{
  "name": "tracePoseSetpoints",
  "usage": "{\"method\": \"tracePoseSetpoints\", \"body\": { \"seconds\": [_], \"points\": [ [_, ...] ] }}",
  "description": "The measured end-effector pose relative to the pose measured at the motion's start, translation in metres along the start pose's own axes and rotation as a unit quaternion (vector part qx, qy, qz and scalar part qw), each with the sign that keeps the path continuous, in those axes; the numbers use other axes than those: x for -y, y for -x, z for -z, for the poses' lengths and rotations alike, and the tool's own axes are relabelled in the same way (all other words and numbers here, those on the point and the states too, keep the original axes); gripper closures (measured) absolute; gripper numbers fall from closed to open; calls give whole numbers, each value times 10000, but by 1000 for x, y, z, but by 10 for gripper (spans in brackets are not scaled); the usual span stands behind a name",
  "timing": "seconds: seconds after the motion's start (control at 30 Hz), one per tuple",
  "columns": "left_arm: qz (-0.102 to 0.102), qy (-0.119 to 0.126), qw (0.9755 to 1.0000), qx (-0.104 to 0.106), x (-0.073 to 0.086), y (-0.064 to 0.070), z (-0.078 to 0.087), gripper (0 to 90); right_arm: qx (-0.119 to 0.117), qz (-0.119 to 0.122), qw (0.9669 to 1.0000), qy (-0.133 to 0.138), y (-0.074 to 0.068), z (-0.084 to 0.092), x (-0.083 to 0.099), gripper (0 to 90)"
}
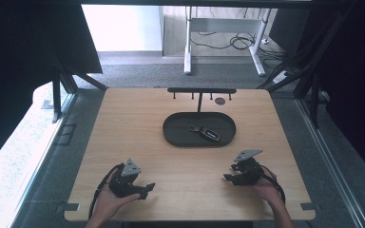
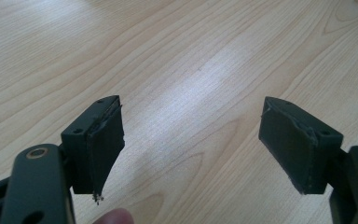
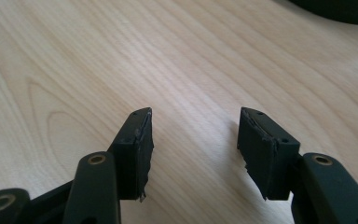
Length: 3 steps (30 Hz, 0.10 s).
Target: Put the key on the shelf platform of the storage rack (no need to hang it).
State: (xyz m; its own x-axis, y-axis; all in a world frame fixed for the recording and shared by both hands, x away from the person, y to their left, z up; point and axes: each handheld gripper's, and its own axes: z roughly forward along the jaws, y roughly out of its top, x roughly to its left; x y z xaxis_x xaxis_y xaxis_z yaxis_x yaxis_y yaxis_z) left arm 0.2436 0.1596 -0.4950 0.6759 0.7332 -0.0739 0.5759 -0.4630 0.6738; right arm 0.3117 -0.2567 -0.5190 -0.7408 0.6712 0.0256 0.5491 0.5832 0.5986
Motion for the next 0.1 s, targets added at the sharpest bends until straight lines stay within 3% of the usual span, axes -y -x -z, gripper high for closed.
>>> {"method": "tracePoseSetpoints", "body": {
  "seconds": [0.1],
  "points": [
    [-26,4,10000,12,0,0,0,223,104,-87,9999,89,3,0,3,435]
  ]
}}
